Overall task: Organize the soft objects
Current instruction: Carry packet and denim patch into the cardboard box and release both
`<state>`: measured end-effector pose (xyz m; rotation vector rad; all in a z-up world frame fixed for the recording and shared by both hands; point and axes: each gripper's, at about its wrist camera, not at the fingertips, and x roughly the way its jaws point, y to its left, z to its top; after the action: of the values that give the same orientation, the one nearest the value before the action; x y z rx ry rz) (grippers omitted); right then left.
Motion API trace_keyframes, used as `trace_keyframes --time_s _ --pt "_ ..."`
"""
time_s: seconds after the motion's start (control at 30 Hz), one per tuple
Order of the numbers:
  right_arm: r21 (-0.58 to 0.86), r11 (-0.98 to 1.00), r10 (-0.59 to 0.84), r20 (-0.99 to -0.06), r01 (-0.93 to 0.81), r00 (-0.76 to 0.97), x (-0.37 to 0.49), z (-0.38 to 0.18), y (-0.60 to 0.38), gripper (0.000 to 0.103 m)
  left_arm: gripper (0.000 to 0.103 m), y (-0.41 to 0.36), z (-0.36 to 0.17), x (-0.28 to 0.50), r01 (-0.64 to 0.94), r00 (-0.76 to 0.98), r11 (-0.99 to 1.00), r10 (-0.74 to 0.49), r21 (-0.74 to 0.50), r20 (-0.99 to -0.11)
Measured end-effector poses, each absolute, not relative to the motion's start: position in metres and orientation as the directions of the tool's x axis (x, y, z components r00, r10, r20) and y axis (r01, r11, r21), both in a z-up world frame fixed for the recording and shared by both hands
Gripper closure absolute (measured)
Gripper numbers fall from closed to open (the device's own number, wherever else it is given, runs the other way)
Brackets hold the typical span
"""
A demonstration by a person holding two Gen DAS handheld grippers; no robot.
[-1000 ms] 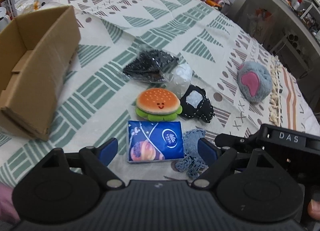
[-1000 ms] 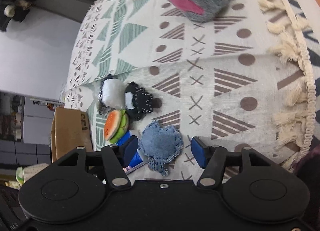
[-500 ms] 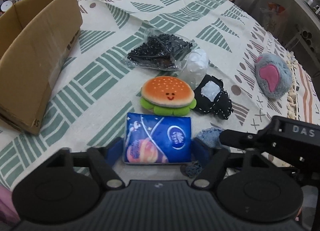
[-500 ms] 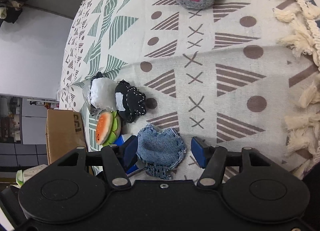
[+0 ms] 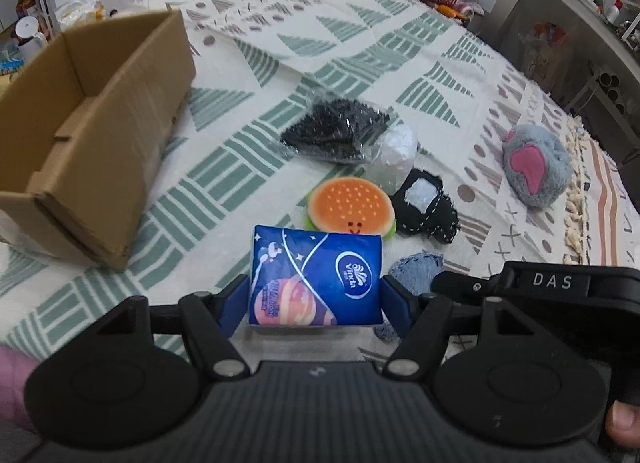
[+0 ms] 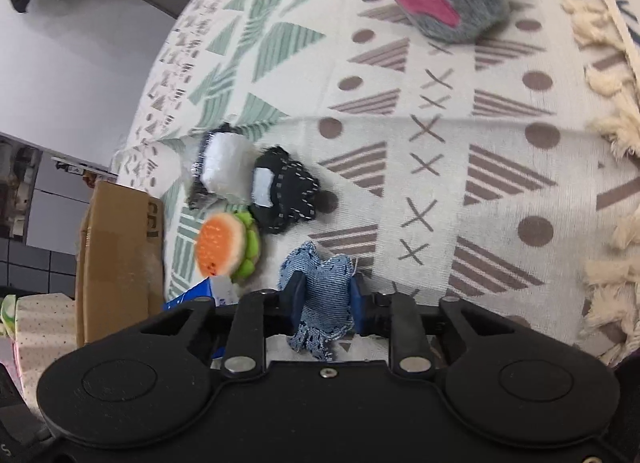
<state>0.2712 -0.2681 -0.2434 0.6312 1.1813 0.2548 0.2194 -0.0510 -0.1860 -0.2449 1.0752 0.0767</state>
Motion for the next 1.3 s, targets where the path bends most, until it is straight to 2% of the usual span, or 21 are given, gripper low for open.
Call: trace_keyframes --time_s 0.6,0.93,1.3 --pt "0.604 0.797 0.496 -0.668 0.015 0.556 0.232 -0.167 -0.270 0.081 0.034 -0.023 -0.101 0.182 -0.160 0.592 0.971 -0.050 -0.178 -0.805" --pt "0.589 0.807 0.484 -0.617 -0.043 0.620 0.217 -0.123 -0.249 0.081 0.034 0.003 -0.074 0.170 -0.161 0.640 0.965 -0.057 -0.206 -0.766" --pt "0.566 0.816 0.503 -0.594 -0.119 0.628 0.214 -0.098 -0.207 0.081 0.034 0.042 -0.053 0.158 -0.197 0.682 0.952 -0.040 -0.235 -0.730"
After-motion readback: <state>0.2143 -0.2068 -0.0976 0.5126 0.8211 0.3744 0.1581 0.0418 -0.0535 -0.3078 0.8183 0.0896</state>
